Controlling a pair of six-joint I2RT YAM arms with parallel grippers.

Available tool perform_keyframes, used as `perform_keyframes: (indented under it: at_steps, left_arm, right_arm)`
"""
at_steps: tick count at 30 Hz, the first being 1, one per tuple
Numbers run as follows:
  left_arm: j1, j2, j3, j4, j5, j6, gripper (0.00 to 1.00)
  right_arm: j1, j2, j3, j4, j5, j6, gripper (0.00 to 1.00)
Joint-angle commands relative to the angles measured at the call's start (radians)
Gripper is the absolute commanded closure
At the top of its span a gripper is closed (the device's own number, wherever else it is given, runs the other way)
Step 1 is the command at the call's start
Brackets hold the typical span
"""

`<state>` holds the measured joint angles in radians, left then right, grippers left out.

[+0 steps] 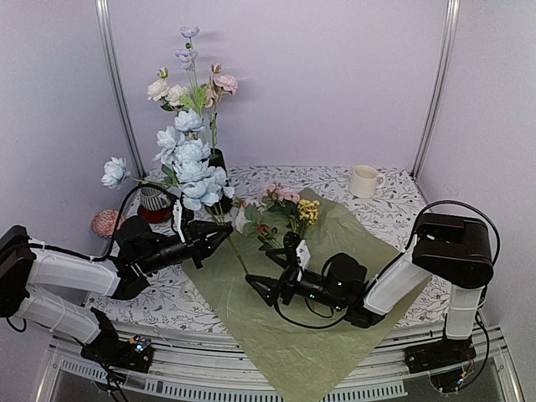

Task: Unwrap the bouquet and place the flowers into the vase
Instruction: Pass from the right arm to the left, then place the fake flower in the vase.

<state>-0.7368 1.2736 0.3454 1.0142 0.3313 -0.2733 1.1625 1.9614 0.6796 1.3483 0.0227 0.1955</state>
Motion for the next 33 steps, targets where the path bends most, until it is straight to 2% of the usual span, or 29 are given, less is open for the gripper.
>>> perform_keyframes:
  at_steps: [1,8,15,21,26,33]
  left_arm:
    - [0.001,-0.014,0.016,-0.011,-0.030,0.032,1.00]
    - [0.001,-0.027,0.029,-0.069,-0.093,0.067,1.00]
    - [0.011,-0.115,0.107,-0.293,-0.448,0.107,1.00]
    - [0.026,-0.125,0.343,-0.587,-0.541,0.178,1.00]
    - [0.097,-0.037,0.592,-0.795,-0.599,0.154,1.00]
    - [0.235,0.066,0.866,-0.847,-0.543,0.159,1.00]
  right_arm:
    - [-0.028,0.012,-0.079,0.206,0.032,0.020,0.01]
    - [-0.052,0.024,-0.103,0.231,0.007,0.012,0.01]
    - [-0.067,0.055,-0.101,0.266,0.009,-0.032,0.01]
    - [-0.069,0.101,-0.072,0.289,-0.025,-0.024,0.01]
    - [-0.069,0.117,-0.053,0.288,-0.048,-0.027,0.01]
    - [-0.070,0.134,-0.045,0.289,-0.067,-0.041,0.01]
